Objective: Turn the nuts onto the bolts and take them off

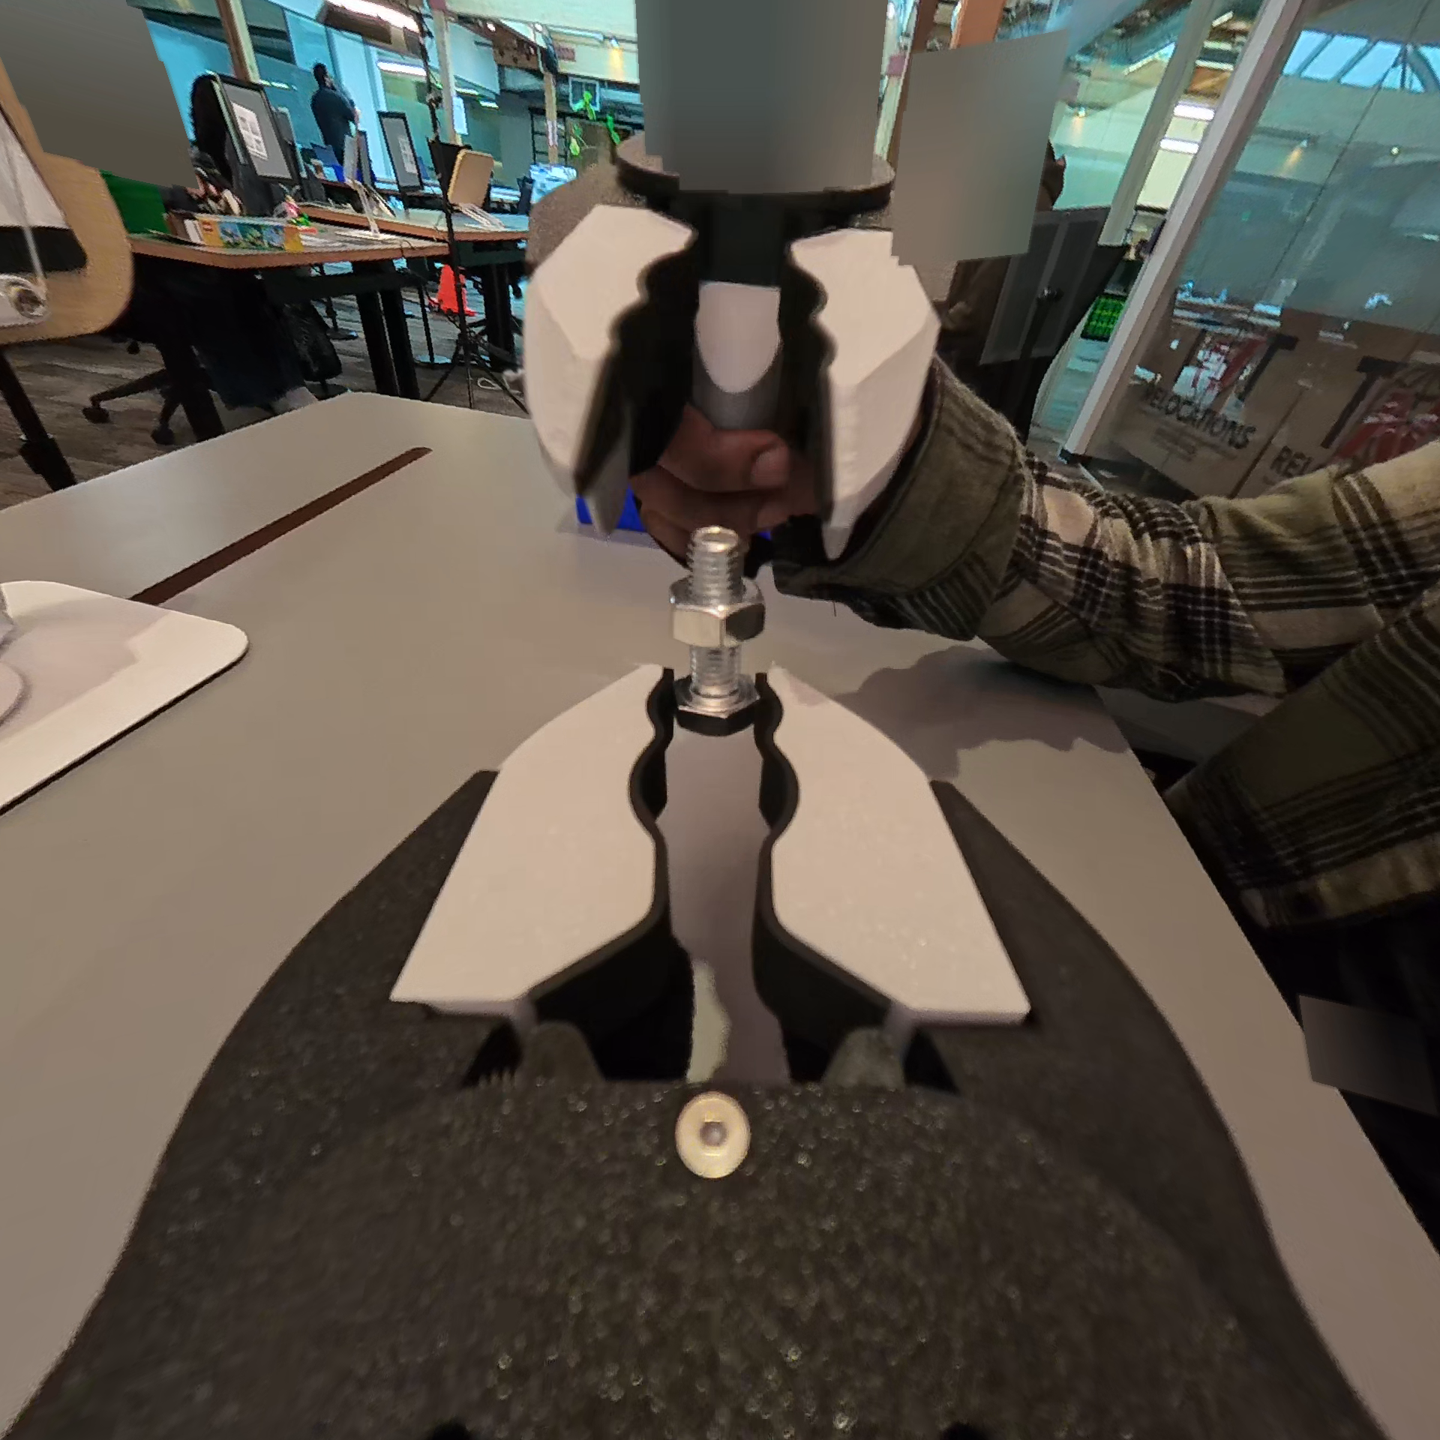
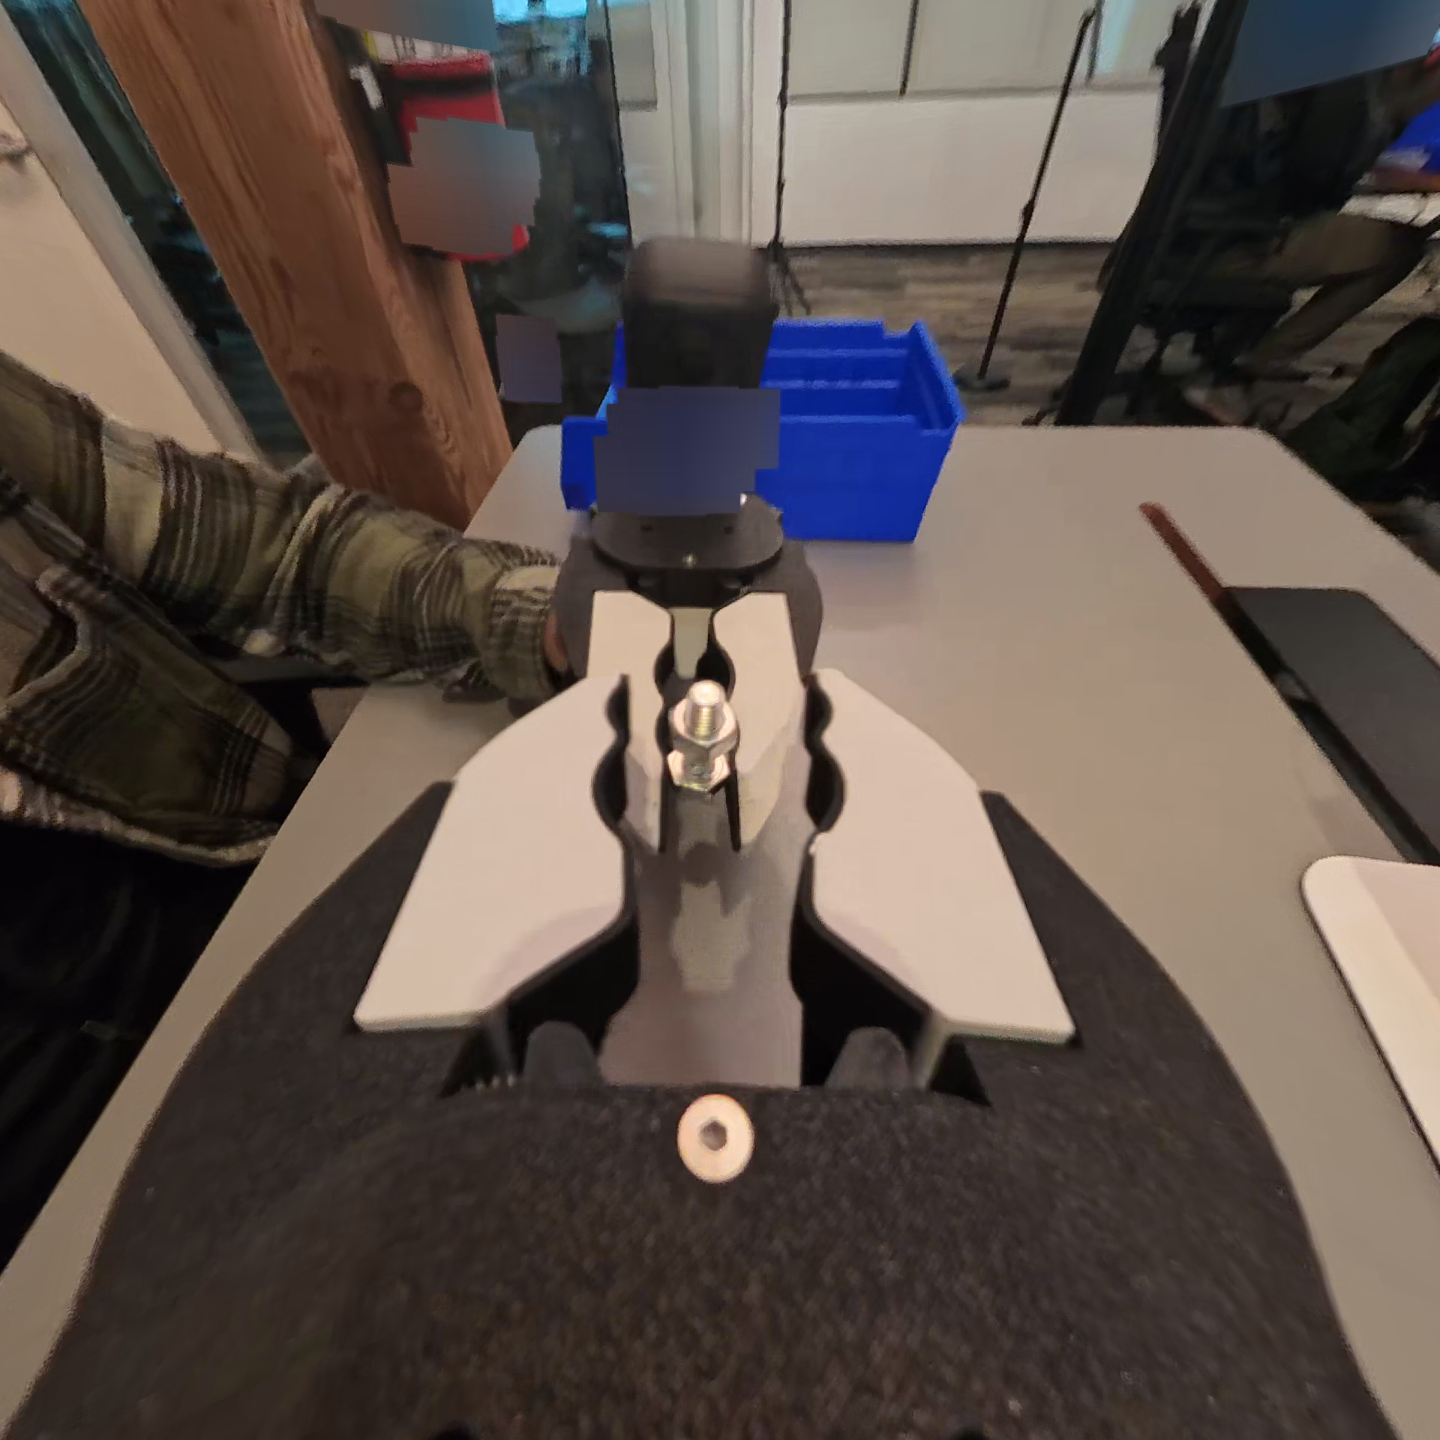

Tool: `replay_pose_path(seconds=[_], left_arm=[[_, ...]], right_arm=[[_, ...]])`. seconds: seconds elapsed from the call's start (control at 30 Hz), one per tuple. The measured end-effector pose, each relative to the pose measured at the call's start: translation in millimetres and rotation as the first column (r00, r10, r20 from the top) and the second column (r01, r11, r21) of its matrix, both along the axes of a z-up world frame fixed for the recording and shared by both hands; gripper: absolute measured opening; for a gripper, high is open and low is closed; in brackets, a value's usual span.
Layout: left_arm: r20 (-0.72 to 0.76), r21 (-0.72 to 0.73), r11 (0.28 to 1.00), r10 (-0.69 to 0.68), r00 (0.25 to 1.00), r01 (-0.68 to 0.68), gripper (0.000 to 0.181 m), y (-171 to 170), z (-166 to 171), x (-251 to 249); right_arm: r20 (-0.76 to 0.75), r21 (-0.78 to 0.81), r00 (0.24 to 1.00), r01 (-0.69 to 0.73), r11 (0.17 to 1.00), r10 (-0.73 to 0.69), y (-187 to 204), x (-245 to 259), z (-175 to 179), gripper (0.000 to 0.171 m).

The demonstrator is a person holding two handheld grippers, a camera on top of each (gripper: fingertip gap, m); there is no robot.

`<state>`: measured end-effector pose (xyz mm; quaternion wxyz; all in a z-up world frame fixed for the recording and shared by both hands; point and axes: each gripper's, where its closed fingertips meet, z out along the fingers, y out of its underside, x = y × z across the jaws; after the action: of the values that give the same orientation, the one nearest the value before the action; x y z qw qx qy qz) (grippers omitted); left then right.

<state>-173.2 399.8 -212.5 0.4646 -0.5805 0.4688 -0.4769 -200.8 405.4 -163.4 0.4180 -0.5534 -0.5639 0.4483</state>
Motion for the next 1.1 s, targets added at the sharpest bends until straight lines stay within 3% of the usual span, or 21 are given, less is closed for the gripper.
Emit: replay_pose_path(seconds=[0.03,0.17,0.27,0.37,0.53,0.63,0.67,0.7,0.8,0.9,0.93,0.97,1.03,1.1], left_arm=[[0.013,-0.004,1.0,0.01,1.0,-0.01,0.019,1.3,1.9,-0.8],[0.083,-0.028,1.0,0.002,0.997,0.0,0.019,-1.4,12.0,-0.8],[0.116,-0.013,1.0,-0.018,0.993,0.02,0.019,-7.0,19.1,-0.4],[0.14,0.01,1.0,-0.028,0.99,0.026,0.019,-10.5,26.4,-2.4],[0.161,-0.016,0.999,-0.028,0.987,0.031,0.019,-10.0,26.7,-2.1],[0.158,-0.002,1.0,-0.025,0.987,0.026,0.019,-11.4,28.1,-2.2],[0.159,0.005,1.0,-0.029,0.987,0.029,0.019,-11.8,29.1,-3.1],[0.167,0.005,1.0,-0.031,0.986,0.031,0.019,-12.0,30.7,-4.2],[0.165,-0.002,1.0,-0.021,0.986,0.022,0.019,-9.9,29.2,-4.4],[0.155,-0.014,0.999,-0.033,0.987,0.035,0.019,-11.7,25.6,-1.6],[0.155,-0.008,0.999,-0.034,0.987,0.035,0.019,-12.8,26.1,-1.1],[0.149,-0.001,1.0,-0.028,0.988,0.029,0.019,-12.8,26.6,-1.1],[0.14,0.008,1.0,-0.03,0.99,0.029,0.019,-13.0,26.7,-2.3],[0.142,0.002,1.0,-0.022,0.99,0.022,0.019,-11.6,26.9,-3.0]], right_arm=[[-0.029,0.003,0.999,0.027,1.0,-0.027,3.8,-0.9,4.1,0.057],[-0.07,0.015,0.994,0.081,0.997,-0.08,12.4,-7.2,4.0,0.087],[-0.066,0.048,0.986,0.154,0.987,-0.151,28.1,-1.7,0.6,0.093],[-0.102,0.045,0.969,0.23,0.972,-0.225,45.7,16.4,8.1,0.086],[-0.139,-0.005,0.985,0.1,0.995,-0.1,19.4,-2.8,12.9,0.091],[-0.098,0.034,0.979,0.181,0.983,-0.177,34.2,-0.3,6.3,0.099],[-0.103,0.027,0.969,0.229,0.973,-0.225,44.8,9.0,6.7,0.086],[-0.126,0.012,0.96,0.252,0.968,-0.249,51.4,17.1,9.4,0.088],[-0.191,-0.054,0.966,0.168,0.984,-0.175,36.8,14.6,19.9,0.091],[-0.129,0.023,0.985,0.117,0.993,-0.113,19.0,-6.1,13.9,0.095],[-0.094,0.049,0.986,0.14,0.989,-0.135,23.4,-6.6,8.1,0.095],[-0.087,0.053,0.981,0.176,0.983,-0.171,31.5,-2.7,5.4,0.107],[-0.102,0.025,0.953,0.288,0.957,-0.284,56.7,18.4,4.4,0.095],[-0.168,-0.039,0.947,0.271,0.962,-0.273,57.5,28.3,13.4,0.095]])
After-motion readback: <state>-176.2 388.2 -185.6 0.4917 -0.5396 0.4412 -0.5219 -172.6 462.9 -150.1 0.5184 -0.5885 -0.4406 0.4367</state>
